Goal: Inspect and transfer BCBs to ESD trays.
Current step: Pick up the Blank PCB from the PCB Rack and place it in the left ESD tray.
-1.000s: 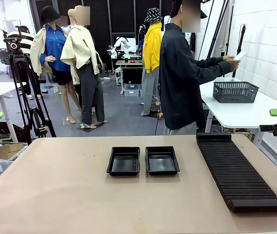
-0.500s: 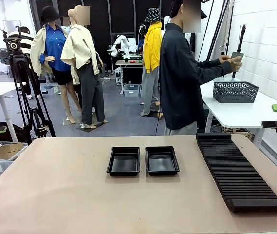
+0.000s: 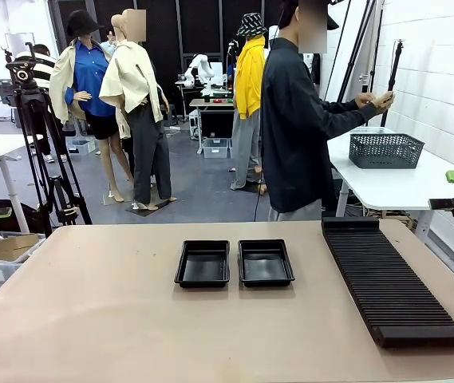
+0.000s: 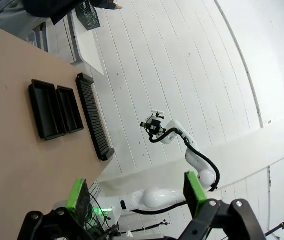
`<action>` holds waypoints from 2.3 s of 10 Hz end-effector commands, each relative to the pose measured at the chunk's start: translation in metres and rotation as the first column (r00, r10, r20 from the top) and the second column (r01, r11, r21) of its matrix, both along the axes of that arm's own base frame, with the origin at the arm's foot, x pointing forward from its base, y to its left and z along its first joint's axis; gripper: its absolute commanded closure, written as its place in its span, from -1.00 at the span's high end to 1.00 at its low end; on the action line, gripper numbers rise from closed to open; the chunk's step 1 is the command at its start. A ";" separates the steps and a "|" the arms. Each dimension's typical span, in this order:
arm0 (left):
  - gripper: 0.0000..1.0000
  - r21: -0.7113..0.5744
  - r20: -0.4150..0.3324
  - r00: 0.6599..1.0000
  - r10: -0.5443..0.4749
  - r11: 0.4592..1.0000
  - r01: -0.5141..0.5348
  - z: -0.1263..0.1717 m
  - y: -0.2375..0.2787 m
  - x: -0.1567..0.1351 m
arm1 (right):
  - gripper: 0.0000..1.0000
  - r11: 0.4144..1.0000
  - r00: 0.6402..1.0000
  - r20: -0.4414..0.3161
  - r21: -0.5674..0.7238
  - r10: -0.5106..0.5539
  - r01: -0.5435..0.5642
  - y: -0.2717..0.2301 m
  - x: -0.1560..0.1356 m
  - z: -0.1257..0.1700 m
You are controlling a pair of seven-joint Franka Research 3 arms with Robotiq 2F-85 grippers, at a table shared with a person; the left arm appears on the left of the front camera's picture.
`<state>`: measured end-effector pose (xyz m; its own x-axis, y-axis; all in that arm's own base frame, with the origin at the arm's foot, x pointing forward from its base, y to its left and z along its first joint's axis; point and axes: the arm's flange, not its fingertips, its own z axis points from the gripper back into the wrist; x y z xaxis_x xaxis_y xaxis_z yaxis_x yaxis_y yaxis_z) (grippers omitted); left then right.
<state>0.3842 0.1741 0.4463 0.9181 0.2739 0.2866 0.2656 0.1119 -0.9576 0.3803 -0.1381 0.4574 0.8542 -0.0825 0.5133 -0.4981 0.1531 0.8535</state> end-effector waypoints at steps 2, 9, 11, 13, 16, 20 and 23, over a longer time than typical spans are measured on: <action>1.00 0.002 0.005 1.000 0.005 1.000 -0.005 0.002 0.000 -0.001 | 1.00 1.000 1.000 0.001 -0.001 -0.001 0.001 0.001 0.001 0.000; 1.00 0.002 0.005 1.000 0.005 1.000 -0.005 0.002 0.000 -0.001 | 1.00 1.000 1.000 0.001 -0.001 -0.001 0.001 0.001 0.001 0.000; 1.00 0.002 0.005 1.000 0.005 1.000 -0.005 0.002 0.000 -0.001 | 1.00 1.000 1.000 0.001 -0.001 -0.001 0.001 0.001 0.001 0.000; 1.00 0.002 0.005 1.000 0.005 1.000 -0.005 0.002 0.000 -0.001 | 1.00 1.000 1.000 0.001 -0.001 -0.001 0.001 0.001 0.001 0.000; 1.00 0.002 0.005 1.000 0.005 1.000 -0.005 0.002 0.000 -0.001 | 1.00 1.000 1.000 0.001 -0.001 -0.001 0.001 0.001 0.001 0.000; 1.00 0.002 0.005 1.000 0.005 1.000 -0.005 0.002 0.000 -0.001 | 1.00 1.000 1.000 0.001 -0.001 -0.001 0.001 0.001 0.001 0.000; 1.00 0.002 0.005 1.000 0.005 1.000 -0.005 0.002 0.000 -0.001 | 1.00 1.000 1.000 0.001 -0.001 -0.001 0.001 0.001 0.001 0.000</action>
